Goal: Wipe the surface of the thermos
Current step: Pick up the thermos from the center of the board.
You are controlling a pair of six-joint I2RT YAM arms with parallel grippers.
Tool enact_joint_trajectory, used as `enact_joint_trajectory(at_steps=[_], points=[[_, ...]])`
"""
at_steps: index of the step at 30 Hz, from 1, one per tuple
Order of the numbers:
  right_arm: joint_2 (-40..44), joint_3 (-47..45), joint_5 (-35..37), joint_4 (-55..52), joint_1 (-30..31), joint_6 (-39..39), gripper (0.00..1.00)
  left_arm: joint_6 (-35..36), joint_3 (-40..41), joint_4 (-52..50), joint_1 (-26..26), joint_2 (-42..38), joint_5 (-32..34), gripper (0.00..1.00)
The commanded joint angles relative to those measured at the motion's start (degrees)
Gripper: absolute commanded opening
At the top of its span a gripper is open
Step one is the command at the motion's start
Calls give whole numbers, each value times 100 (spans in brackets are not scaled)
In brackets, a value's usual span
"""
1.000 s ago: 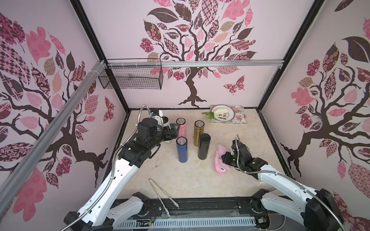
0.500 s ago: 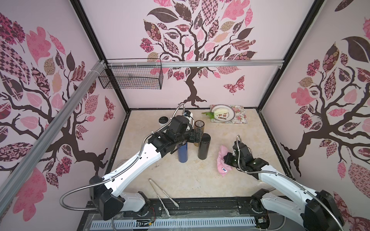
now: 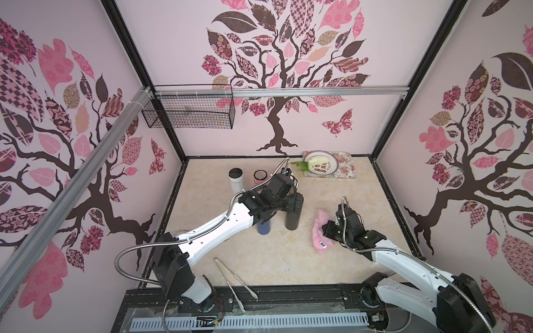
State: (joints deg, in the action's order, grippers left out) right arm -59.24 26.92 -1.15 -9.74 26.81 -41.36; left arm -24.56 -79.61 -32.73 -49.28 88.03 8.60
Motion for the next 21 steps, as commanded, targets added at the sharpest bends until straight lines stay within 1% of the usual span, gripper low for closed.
enact_joint_trajectory(at_steps=[1,4,10,15,21], points=[[-86,-72,-12,176,-19,-40,0,43,-381,91,-63,44,155,91],[-114,-102,-10,209,-21,-41,0,29,-430,135,-127,137,157,92],[-87,-220,-23,327,-25,-83,0,127,-763,-66,-306,522,513,92],[-118,-292,-109,463,-24,-85,0,94,-796,-150,-328,714,858,91],[-118,-319,-87,458,-27,-21,0,74,-706,-120,-328,887,977,90]])
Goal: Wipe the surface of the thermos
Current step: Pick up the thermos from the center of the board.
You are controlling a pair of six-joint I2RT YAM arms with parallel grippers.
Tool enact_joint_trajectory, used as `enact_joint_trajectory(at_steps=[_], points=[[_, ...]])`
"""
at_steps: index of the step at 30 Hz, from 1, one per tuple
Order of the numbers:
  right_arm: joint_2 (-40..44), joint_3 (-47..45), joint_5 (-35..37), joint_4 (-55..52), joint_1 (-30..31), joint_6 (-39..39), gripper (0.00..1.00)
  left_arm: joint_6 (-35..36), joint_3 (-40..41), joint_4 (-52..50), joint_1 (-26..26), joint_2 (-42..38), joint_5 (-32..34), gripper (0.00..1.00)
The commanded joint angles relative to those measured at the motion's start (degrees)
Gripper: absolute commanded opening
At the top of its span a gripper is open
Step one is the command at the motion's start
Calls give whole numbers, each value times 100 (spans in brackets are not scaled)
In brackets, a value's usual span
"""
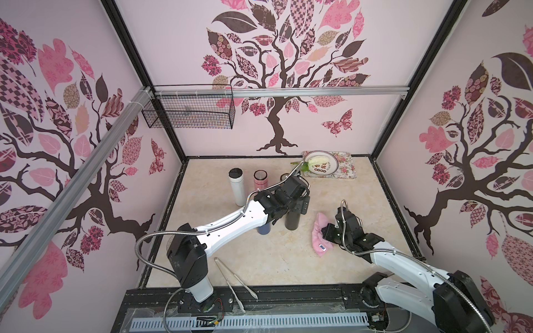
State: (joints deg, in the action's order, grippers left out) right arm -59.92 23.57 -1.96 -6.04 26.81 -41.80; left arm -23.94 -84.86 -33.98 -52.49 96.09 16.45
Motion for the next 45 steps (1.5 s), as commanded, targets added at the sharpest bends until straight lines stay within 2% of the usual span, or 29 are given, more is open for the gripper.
enact_joint_trajectory(at_steps=[1,8,26,29,30,33,34,35,42,45], points=[[-46,1,1,94,-28,22,0,-3,-159,26,-7,121,191,89],[14,-105,-17,143,-28,-36,0,-46,-2,210,-7,296,182,85],[68,-199,-365,567,-27,-162,0,-135,325,413,-7,488,235,83],[102,-228,-400,586,-35,-170,0,-156,349,426,-3,510,237,79],[114,-244,-419,602,-23,-177,0,-148,357,451,-7,515,220,74],[222,-299,-516,681,-24,-197,0,-104,354,480,-7,581,166,46],[285,-326,-593,750,-31,-210,0,-89,342,467,-2,593,143,27],[352,-351,-725,830,-29,-227,0,-110,331,458,-7,602,114,1],[577,-404,-1910,1928,1,-569,0,-524,671,951,-7,255,-439,0],[511,-253,-1793,2380,226,-738,0,-750,836,1278,-7,118,-820,0]])
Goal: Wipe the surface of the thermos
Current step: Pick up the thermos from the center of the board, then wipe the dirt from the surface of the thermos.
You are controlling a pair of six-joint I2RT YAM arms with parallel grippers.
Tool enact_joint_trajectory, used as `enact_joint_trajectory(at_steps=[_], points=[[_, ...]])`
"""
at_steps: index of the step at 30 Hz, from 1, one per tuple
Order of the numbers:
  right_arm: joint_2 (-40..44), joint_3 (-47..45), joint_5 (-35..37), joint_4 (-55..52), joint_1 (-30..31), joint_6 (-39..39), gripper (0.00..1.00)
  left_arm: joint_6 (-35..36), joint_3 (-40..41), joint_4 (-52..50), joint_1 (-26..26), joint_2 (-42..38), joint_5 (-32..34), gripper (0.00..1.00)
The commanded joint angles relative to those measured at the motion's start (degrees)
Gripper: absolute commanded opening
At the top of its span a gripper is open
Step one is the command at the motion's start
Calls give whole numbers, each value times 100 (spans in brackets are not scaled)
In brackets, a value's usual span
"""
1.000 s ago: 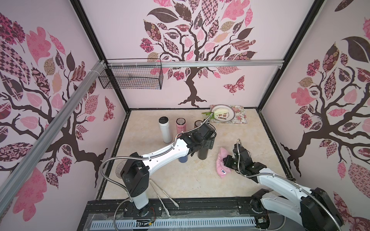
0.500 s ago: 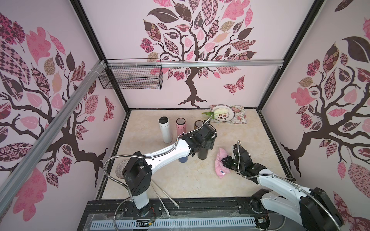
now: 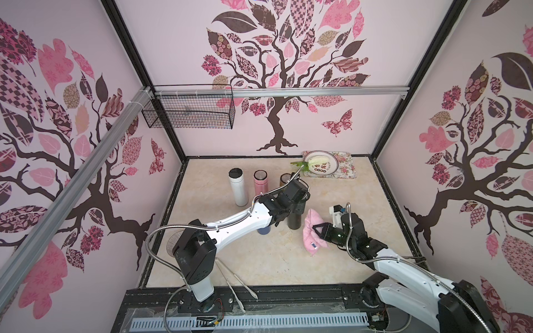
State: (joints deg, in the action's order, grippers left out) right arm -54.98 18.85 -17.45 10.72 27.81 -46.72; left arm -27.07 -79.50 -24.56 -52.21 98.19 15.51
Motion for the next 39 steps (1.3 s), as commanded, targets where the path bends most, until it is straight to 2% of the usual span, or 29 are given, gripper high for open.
enact_joint_trajectory(at_steps=[1,7,12,20,26,31,35,39], points=[[-84,312,-126,798,245,-261,0,-496,343,454,-34,-127,-884,0],[-849,668,175,1253,437,-479,0,-693,461,581,-44,-189,-1133,0],[-1040,362,592,1234,453,-388,0,-766,583,570,-55,-264,-1134,0],[-695,-36,721,1217,445,-248,0,-850,778,658,-53,-353,-1215,0],[-353,510,561,950,504,-21,0,-1001,731,604,-53,-295,-1176,0],[-136,794,506,1126,603,54,0,-1153,625,424,-70,-224,-1125,0],[-102,480,670,1672,616,-67,0,-1341,806,704,-74,-307,-1179,0],[-305,142,971,1559,618,-119,0,-1455,988,971,-70,-400,-1134,0]])
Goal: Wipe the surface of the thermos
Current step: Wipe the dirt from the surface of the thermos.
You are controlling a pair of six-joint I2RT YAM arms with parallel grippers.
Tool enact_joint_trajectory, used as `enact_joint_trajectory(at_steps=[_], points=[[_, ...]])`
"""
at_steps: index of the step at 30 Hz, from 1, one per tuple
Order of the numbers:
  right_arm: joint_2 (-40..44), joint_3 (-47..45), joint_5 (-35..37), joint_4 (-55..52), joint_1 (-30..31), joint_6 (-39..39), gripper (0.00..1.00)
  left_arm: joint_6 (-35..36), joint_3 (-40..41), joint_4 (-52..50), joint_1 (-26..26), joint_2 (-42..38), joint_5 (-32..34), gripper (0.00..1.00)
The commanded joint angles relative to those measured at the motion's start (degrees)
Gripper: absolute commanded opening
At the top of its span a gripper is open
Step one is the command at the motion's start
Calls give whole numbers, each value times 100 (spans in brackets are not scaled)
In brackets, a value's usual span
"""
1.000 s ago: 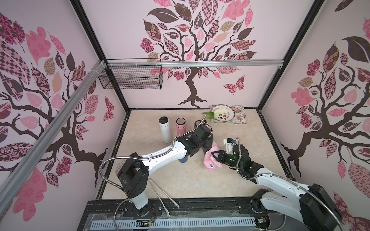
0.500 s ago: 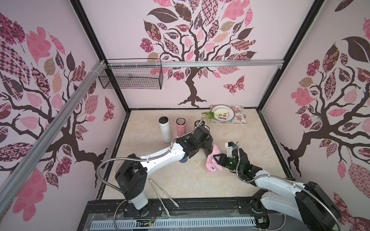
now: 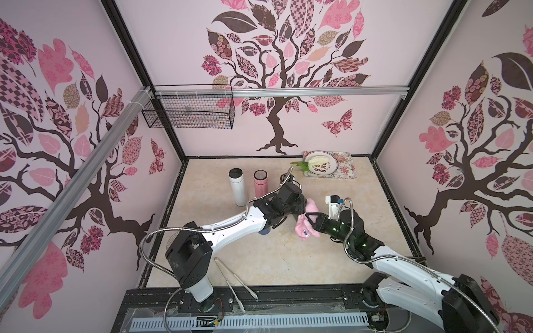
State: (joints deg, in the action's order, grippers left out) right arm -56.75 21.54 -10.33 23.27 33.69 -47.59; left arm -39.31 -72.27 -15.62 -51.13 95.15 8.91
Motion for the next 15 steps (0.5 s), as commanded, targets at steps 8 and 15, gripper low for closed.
enact_joint_trajectory(at_steps=[8,15], points=[[95,-949,1166,-489,23,-20,0,-80,397,99,-178,-393,-565,0],[385,-720,984,-445,30,260,0,-61,120,-216,-181,-244,-686,0]])
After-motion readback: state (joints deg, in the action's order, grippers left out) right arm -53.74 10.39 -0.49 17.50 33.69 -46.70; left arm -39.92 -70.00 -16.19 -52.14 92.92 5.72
